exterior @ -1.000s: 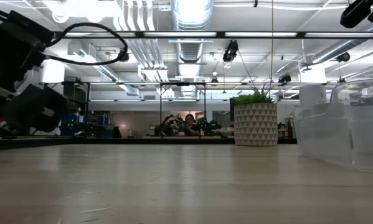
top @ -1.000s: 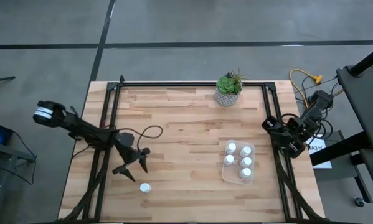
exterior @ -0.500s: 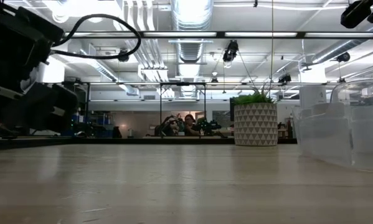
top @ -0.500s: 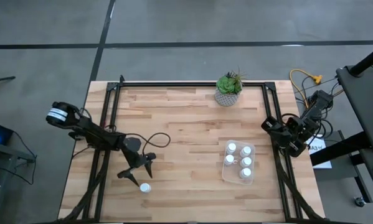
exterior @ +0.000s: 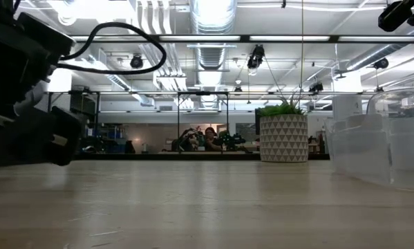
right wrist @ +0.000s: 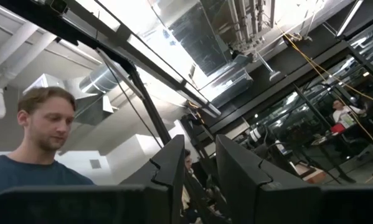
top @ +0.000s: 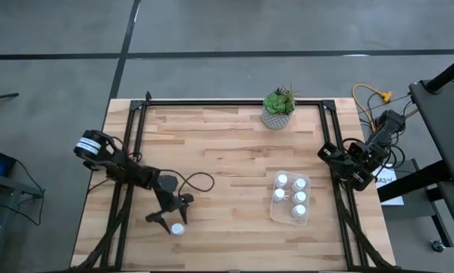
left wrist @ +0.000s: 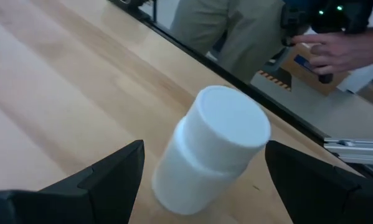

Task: Pick and place pill bottles into a basket
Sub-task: Put the white medicine bottle into the transparent bin

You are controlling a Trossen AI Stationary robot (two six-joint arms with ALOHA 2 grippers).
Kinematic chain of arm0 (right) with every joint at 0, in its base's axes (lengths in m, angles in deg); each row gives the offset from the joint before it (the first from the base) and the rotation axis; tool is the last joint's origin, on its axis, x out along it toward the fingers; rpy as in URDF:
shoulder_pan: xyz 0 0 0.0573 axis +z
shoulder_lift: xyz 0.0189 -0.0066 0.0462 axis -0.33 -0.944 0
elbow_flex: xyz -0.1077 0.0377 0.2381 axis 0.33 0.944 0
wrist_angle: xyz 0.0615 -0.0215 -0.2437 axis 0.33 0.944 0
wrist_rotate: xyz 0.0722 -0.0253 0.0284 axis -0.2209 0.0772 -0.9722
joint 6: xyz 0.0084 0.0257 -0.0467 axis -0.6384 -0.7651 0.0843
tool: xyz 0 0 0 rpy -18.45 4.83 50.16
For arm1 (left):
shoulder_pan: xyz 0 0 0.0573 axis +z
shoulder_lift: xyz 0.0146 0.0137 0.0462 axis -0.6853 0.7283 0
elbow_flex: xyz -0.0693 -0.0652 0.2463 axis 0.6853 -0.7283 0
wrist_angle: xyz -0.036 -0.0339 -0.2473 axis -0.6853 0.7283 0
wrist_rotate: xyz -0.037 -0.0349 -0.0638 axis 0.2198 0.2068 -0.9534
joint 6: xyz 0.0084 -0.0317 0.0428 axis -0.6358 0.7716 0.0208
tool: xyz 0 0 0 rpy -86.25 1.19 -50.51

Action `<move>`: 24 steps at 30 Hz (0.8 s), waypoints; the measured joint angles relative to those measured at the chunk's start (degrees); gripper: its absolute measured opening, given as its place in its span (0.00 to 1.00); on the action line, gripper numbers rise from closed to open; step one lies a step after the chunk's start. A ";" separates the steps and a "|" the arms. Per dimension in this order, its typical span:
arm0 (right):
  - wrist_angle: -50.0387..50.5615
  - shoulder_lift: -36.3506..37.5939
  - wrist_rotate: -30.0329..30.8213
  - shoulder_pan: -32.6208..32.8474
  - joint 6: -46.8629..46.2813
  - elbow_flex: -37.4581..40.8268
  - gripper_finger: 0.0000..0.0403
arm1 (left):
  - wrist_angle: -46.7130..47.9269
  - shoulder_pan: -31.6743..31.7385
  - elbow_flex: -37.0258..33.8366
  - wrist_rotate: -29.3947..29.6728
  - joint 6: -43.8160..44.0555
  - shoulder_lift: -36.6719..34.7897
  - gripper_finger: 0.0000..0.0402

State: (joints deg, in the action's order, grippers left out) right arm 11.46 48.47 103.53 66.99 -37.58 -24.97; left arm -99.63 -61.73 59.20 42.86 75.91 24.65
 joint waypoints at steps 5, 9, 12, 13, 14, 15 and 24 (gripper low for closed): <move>0.01 0.00 0.00 -0.01 0.00 0.00 0.20 | -0.06 -1.06 1.77 -0.08 0.00 1.69 0.78; 0.04 -0.02 0.00 0.00 0.01 0.00 0.19 | -0.07 -1.14 2.73 0.16 -0.07 2.57 0.76; 0.02 -0.04 0.00 -0.01 0.00 0.00 0.18 | 0.06 -1.17 3.29 0.21 -0.07 3.34 0.69; 0.04 -0.04 0.00 0.00 0.01 0.00 0.17 | 0.04 -1.17 3.52 0.22 -0.08 3.56 0.66; 0.02 -0.04 0.02 -0.01 0.01 0.00 0.17 | 0.07 -1.17 3.58 0.25 -0.08 3.63 0.62; 0.02 -0.04 0.00 -0.01 0.01 0.00 0.17 | 0.07 -1.17 3.64 0.23 -0.07 3.74 0.58; -0.22 -0.15 0.00 -0.02 0.58 0.00 0.19 | 0.21 -1.19 3.80 -0.20 3.62 3.41 0.40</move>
State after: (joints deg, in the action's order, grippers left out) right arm 11.24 48.32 103.53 66.97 -37.00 -24.97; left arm -99.42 -62.92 62.99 42.65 79.52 28.06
